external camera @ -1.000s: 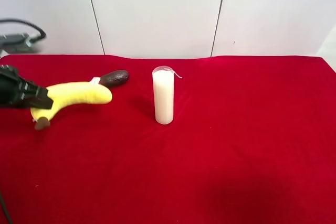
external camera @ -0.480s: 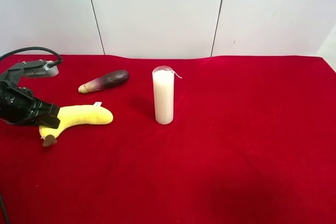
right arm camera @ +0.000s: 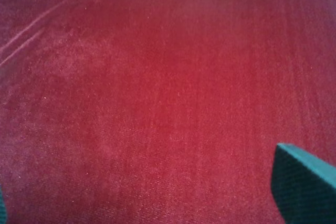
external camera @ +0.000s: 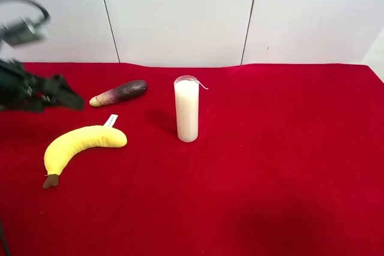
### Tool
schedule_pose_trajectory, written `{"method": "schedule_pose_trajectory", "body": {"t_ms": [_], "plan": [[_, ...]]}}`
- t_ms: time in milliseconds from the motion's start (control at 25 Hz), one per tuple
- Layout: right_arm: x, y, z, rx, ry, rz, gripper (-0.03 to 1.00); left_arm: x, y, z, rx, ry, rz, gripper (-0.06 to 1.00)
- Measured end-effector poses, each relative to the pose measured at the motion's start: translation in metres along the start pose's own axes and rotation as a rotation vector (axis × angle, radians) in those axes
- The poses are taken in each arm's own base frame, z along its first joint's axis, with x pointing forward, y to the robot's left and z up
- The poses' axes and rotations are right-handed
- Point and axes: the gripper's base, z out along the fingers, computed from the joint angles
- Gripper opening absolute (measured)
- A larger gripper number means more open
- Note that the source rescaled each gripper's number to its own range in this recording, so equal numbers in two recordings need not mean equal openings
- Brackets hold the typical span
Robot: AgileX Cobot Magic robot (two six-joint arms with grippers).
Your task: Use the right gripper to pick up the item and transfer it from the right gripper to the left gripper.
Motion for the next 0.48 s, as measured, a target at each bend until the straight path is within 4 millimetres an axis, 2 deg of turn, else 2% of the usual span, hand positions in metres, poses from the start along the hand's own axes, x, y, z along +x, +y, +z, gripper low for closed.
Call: {"method": "schedule_pose_trajectory", "body": {"t_ms": [120, 200, 360, 480], "plan": [[0.000, 0.000, 0.000, 0.000, 0.000, 0.000, 1.00, -0.008, -0.016, -0.044, -0.036, -0.087, 0.054, 1.00], [0.000, 0.000, 0.000, 0.000, 0.000, 0.000, 1.00, -0.004, -0.025, -0.072, -0.073, -0.124, 0.078, 1.00], [0.000, 0.000, 0.000, 0.000, 0.000, 0.000, 1.00, 0.021, -0.041, -0.126, -0.180, -0.167, 0.107, 1.00], [0.000, 0.000, 0.000, 0.000, 0.000, 0.000, 1.00, 0.047, -0.048, -0.156, -0.265, -0.152, 0.091, 1.00]]}}
